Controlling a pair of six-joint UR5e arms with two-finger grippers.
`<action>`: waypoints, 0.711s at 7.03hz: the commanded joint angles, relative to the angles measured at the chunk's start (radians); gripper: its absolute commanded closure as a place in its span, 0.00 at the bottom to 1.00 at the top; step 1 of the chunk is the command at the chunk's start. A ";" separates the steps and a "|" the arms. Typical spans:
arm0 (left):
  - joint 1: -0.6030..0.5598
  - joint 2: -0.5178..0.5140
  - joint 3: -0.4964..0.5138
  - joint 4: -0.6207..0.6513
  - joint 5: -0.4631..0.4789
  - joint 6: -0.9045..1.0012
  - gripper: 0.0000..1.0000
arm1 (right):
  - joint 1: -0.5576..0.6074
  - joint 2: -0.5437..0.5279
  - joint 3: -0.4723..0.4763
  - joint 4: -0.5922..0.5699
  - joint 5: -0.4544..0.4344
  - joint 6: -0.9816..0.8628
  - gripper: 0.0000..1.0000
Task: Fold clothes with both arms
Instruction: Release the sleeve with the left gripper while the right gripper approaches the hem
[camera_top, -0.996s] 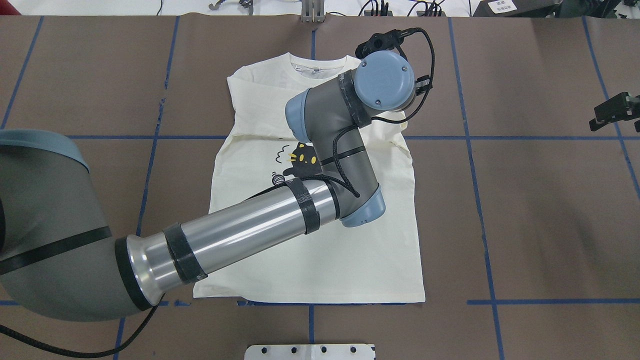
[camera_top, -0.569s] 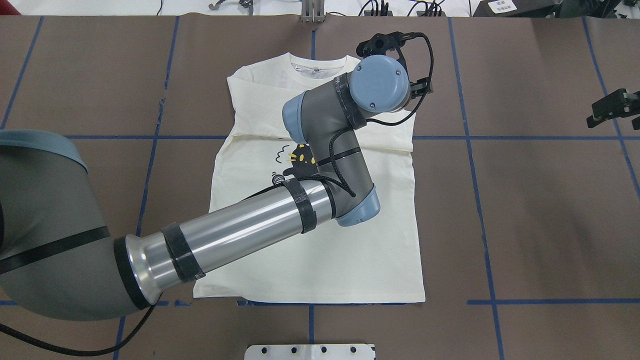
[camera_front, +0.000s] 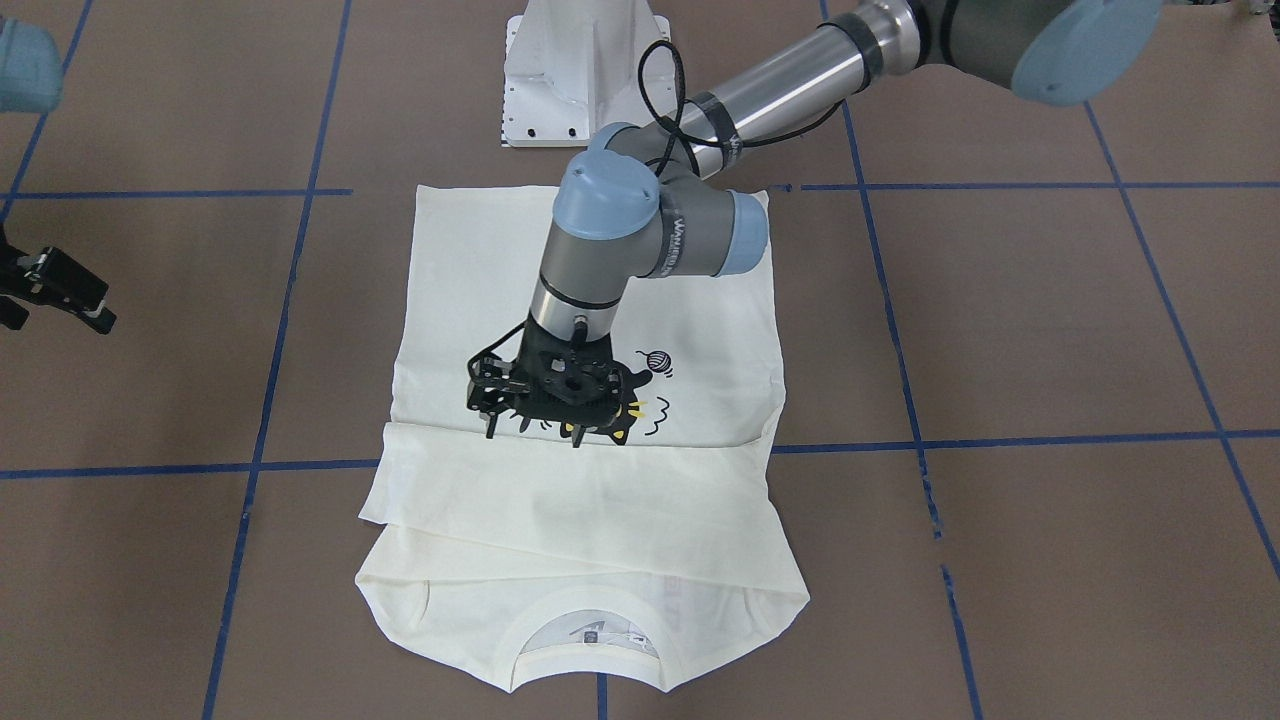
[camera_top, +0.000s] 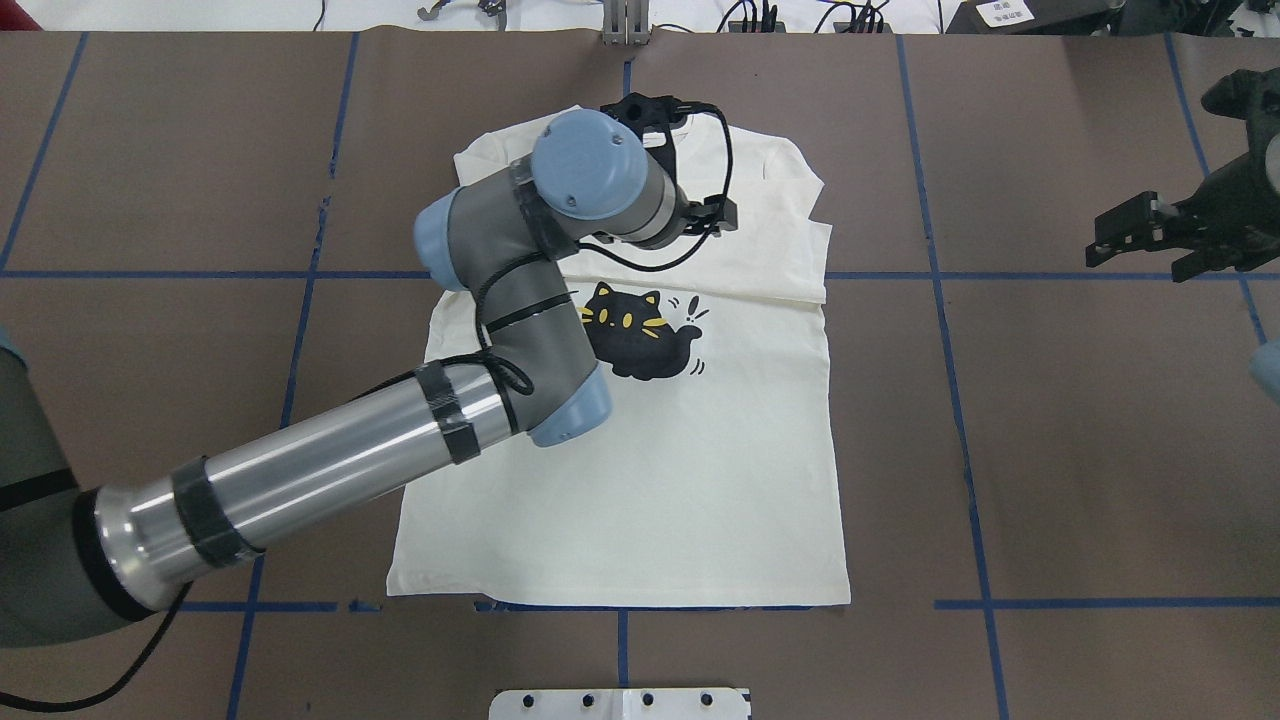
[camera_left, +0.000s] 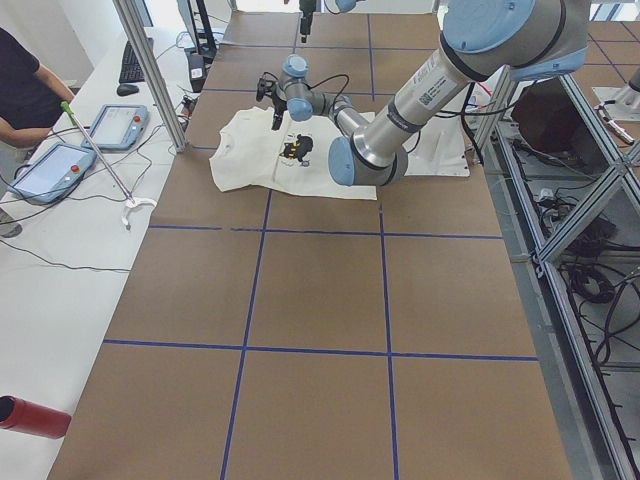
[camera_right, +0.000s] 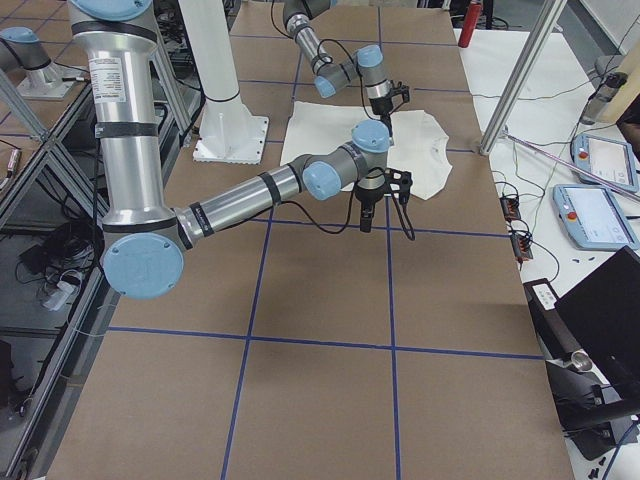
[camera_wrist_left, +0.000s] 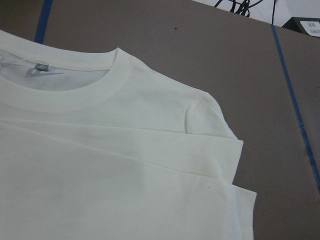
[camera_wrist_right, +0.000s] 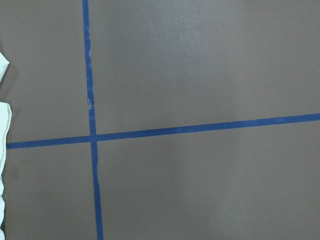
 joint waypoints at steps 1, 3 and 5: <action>-0.049 0.311 -0.387 0.089 -0.086 0.167 0.01 | -0.216 -0.009 0.090 0.048 -0.098 0.303 0.00; -0.069 0.506 -0.695 0.227 -0.123 0.299 0.01 | -0.501 -0.001 0.166 0.050 -0.298 0.590 0.00; -0.070 0.551 -0.782 0.275 -0.124 0.327 0.01 | -0.725 0.003 0.171 0.050 -0.471 0.749 0.00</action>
